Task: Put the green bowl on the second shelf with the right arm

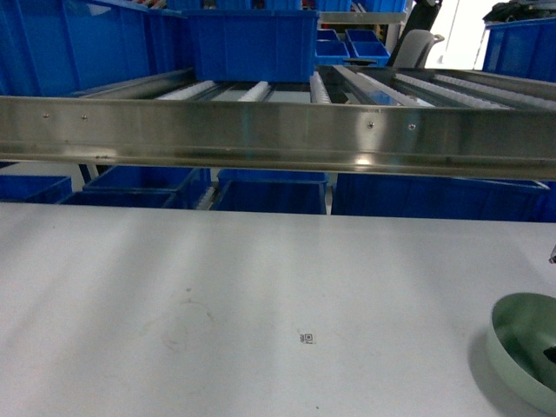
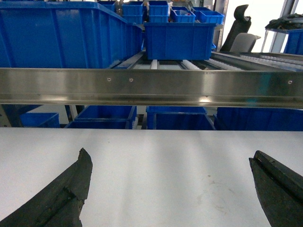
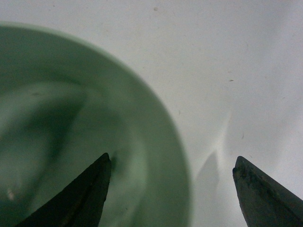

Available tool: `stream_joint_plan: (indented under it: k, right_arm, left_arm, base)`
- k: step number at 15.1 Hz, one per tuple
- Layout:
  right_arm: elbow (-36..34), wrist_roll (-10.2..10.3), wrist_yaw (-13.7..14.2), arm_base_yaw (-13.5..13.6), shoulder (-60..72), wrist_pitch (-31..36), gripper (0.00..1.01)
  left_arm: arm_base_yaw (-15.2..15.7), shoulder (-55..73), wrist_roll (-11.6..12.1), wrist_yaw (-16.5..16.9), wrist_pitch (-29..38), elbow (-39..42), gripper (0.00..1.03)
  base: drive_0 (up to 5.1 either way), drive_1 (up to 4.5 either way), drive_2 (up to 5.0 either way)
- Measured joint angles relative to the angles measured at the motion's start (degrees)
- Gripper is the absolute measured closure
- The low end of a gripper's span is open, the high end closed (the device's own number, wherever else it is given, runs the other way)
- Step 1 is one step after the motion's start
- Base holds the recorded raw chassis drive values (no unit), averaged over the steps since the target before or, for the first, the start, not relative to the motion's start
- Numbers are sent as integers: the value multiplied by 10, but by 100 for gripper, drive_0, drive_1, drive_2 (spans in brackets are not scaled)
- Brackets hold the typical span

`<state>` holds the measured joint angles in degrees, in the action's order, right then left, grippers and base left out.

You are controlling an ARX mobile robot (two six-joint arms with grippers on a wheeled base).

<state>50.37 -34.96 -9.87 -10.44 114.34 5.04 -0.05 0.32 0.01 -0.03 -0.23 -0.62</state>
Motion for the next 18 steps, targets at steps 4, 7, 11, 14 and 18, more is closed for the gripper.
stream_joint_plan:
  k: [4,7,11,14,18]
  right_arm:
    - [-5,6,4,-1,8,14,63]
    - [-8,16,-3,5,5,25,93]
    - [-29,37,-9,3,-9,57,99]
    - [-50,45,-14,-5,-28,89,99]
    - [-103,66,-30,-20,-121,127,99]
  left_arm:
    - [0,0,0,0,0,0,5]
    - [0,0,0,0,0,0,5]
    - [0,0,0,0,0,0,5]
    - [0,0,0,0,0,0,5]
    - [0,0,0,0,0,0,5]
  base:
    - [0,0,0]
    - [0,0,0]
    - [0,0,0]
    - [0,0,0]
    - [0,0,0]
